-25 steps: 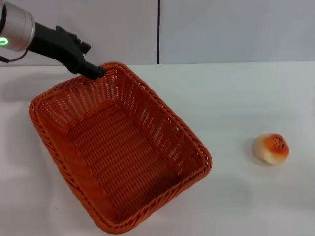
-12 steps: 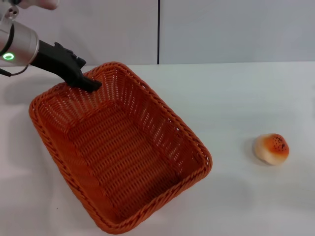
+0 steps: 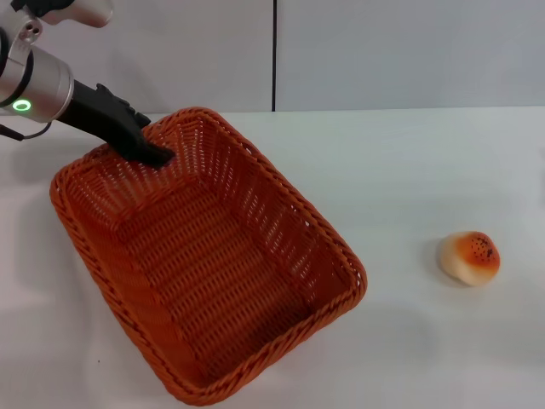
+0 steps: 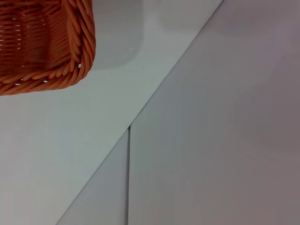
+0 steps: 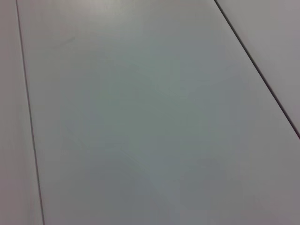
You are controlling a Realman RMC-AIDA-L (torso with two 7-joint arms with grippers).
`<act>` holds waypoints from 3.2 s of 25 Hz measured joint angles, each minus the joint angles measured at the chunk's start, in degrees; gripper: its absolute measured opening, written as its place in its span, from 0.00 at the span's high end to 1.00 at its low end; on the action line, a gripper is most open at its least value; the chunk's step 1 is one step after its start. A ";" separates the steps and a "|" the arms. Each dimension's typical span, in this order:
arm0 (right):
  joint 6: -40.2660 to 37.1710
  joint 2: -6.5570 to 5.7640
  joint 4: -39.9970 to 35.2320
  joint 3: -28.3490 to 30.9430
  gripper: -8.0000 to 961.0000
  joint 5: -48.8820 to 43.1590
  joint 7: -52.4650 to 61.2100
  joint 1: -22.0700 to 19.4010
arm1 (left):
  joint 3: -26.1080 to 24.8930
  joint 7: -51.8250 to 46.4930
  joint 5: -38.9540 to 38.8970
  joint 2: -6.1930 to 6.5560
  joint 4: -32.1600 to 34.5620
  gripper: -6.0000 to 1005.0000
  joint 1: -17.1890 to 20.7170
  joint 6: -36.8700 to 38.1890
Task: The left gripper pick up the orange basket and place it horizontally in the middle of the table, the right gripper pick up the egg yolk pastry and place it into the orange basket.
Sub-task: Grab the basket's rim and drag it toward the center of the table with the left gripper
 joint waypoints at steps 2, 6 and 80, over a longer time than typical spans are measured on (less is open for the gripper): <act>0.01 0.00 0.03 -0.04 0.96 -0.01 0.01 -0.04 | 1.74 -1.57 0.04 -0.04 1.80 0.27 0.76 -0.03; 0.03 0.00 0.06 -0.08 0.96 -0.01 0.03 -0.18 | 2.68 -2.57 -0.25 -0.10 3.05 0.36 1.24 0.43; 3.46 0.00 0.54 -4.92 0.96 -0.27 0.62 2.43 | -0.80 -28.70 -46.79 -0.71 9.71 0.82 36.35 2.83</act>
